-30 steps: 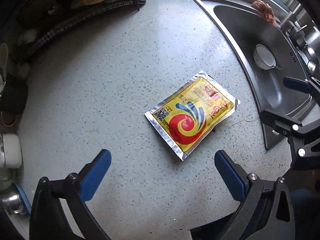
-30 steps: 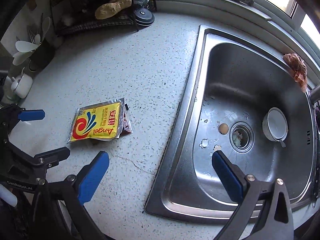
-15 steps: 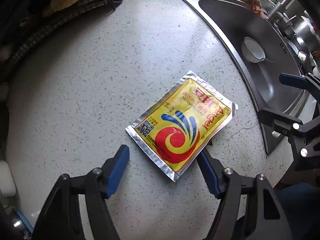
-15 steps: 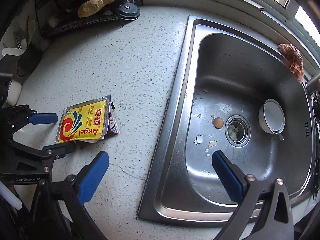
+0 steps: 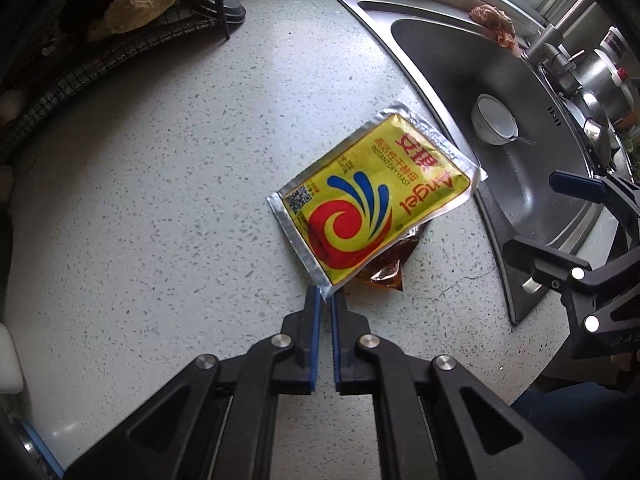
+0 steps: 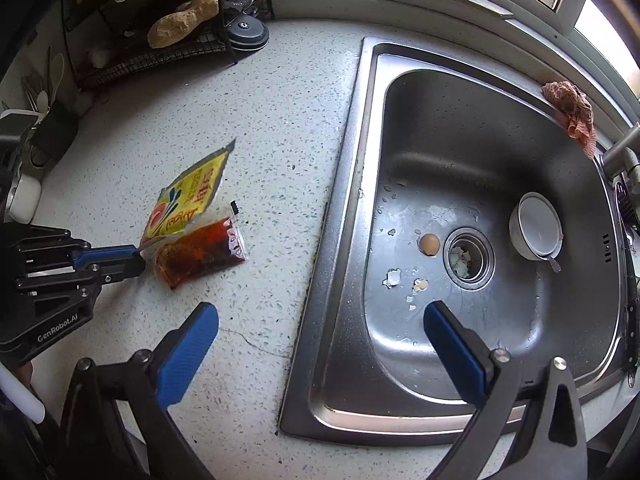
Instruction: Collect trash
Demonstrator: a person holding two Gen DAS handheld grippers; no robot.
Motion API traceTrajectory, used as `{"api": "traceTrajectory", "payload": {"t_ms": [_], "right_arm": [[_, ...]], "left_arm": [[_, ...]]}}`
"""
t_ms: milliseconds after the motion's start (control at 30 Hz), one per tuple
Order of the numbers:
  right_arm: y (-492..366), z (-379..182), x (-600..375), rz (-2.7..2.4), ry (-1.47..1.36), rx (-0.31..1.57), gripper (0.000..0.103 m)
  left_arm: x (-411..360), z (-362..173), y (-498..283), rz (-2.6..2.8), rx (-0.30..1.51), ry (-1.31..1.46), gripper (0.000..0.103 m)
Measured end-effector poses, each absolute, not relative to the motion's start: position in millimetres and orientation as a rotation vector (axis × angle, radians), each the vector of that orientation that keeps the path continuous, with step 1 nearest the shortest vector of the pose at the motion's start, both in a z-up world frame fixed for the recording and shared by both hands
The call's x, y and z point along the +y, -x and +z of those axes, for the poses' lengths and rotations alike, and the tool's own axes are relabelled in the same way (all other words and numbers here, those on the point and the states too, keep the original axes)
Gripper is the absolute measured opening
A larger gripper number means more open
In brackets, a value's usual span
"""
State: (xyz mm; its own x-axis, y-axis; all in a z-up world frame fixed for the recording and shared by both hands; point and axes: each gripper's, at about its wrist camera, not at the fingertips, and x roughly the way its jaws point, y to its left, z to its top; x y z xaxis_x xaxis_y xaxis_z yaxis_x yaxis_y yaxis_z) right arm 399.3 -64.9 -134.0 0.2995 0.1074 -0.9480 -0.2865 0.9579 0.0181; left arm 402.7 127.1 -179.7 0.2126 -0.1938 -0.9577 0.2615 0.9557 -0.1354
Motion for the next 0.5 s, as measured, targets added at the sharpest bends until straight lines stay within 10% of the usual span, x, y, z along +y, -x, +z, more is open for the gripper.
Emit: {"api": "traceTrajectory", "payload": {"t_ms": [500], "right_arm": [[-402,-129,-10,0.462,0.167,1.242,0.103]], "left_arm": [[198,-154,-380,-0.148,1.271,0.044,0.0]]}}
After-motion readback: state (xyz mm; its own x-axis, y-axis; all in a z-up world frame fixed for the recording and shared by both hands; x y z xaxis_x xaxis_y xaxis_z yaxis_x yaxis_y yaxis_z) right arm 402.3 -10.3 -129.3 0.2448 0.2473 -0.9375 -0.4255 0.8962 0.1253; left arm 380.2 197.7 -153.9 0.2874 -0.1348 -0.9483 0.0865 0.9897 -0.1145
